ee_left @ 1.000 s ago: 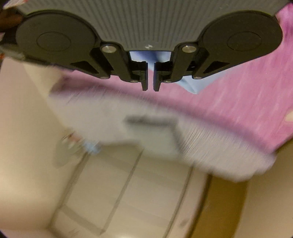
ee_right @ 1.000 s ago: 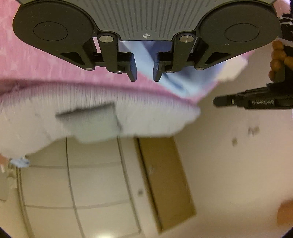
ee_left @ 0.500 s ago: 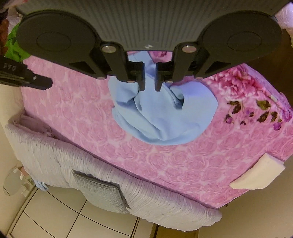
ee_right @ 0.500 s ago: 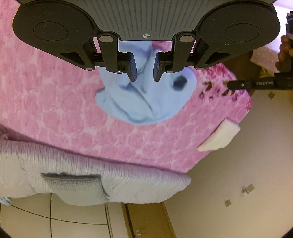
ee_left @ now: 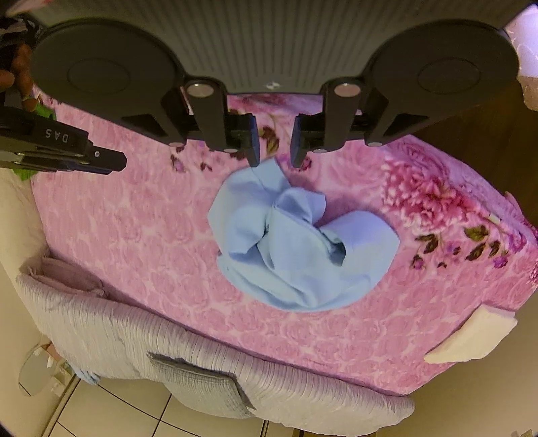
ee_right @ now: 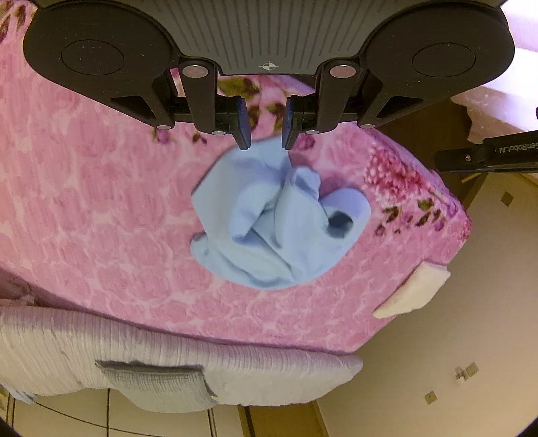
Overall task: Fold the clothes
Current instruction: 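Open both grippers to drop the sweatshirt and reposition over it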
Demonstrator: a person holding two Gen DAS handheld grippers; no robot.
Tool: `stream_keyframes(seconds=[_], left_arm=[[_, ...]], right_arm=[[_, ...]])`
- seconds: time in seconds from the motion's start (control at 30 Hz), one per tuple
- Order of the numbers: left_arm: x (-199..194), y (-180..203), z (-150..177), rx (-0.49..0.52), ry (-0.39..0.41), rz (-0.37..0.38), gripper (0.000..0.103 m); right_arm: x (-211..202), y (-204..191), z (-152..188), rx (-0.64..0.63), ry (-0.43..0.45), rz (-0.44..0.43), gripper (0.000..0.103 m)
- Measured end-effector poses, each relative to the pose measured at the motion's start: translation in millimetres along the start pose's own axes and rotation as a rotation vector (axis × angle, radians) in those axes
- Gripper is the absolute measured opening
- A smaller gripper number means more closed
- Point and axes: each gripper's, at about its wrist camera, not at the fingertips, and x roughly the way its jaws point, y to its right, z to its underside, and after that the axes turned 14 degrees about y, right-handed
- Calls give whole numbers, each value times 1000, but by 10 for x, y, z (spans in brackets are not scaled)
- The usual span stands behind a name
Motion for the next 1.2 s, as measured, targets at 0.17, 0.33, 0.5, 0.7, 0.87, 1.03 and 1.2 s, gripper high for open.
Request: stream_keyframes(seconds=[0.17,0.33,0.5,0.7,0.87,1.03,1.2], left_arm=[[-117,9,159,9,-13,-17,18],[-218,4,242,15,-4,-33,18],[-268,-25,250,10,13,-44,19],[-223,-99,201,3,21,-40,19],[-86,-247,84,-9,21,-31,19],[152,-479,-116,-4,13,-10,19],[447,-749,-410,27,2,25,19]], right_arm=[[-98,-46,214,-2,-15,8,24],[-154,-113,315,-30,-22,10,24],[-156,-183,317,-64,-14,7,24],[-65,-253,254,-86,-8,7,24],[73,-322,139,-102,-3,23,24],[292,-408,-2,-98,-1,45,24],[606,-565,-228,-79,5,84,24]])
